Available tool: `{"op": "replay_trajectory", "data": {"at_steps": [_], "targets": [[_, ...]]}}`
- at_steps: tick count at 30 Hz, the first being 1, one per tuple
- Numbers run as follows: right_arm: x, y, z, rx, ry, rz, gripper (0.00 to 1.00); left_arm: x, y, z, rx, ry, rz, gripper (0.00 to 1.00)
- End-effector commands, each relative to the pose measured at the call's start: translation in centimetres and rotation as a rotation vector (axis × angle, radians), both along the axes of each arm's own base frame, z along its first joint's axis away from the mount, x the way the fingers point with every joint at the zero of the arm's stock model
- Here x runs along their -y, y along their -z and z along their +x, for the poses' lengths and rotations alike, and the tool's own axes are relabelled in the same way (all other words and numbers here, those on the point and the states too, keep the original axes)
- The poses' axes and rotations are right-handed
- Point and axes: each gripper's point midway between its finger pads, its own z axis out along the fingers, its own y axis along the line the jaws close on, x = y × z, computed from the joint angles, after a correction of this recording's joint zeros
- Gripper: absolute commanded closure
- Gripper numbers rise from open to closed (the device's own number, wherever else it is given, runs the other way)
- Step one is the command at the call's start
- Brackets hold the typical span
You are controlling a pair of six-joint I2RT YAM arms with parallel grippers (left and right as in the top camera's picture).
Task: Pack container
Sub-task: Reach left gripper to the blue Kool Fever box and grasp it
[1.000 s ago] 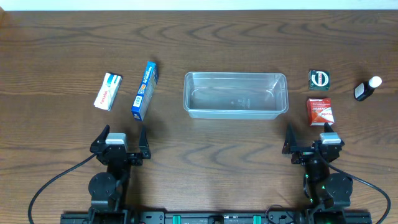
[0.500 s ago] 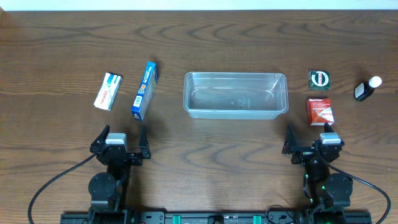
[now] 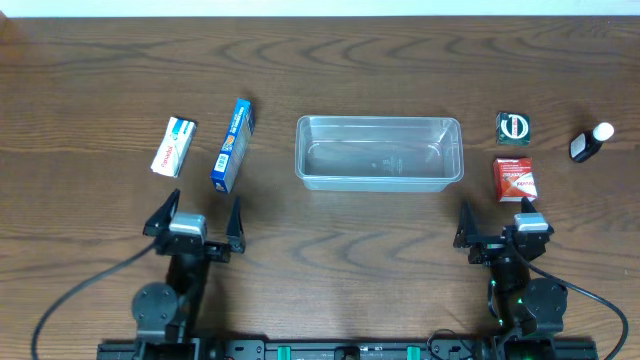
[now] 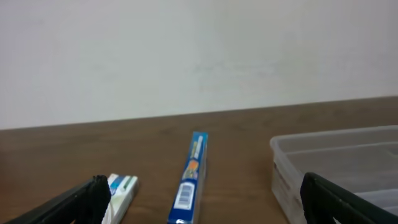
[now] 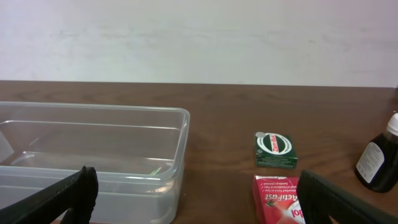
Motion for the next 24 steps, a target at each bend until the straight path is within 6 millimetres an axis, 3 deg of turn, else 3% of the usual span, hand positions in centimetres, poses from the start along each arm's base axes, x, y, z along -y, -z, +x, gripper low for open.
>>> {"op": "replay_trajectory", "data": {"at_steps": [1,5,11,17,24], "targets": [[0.1,0.2,0.0,-0.005,0.0,-0.011,0.01,0.6,-5.2,0.3,-0.004,0.031,0.011,0.02],[0.1,0.2,0.0,-0.005,0.0,-0.011,0.01,0.7,-8.1,3.2,-0.177,0.033,0.02,0.02],[0.1,0.2,0.0,-0.005,0.0,-0.011,0.01,1.6,-9.1,8.8,-0.547,0.073,0.064,0.02],[0.1,0.2,0.0,-0.005,0.0,-0.011,0.01,2.2,-6.0,12.6,-0.892,0.129,0.175,0.02],[0.1,0.2,0.0,-0.005,0.0,-0.011,0.01,2.4,-0.7,15.1,-1.046,0.139,0.176,0.02]]}}
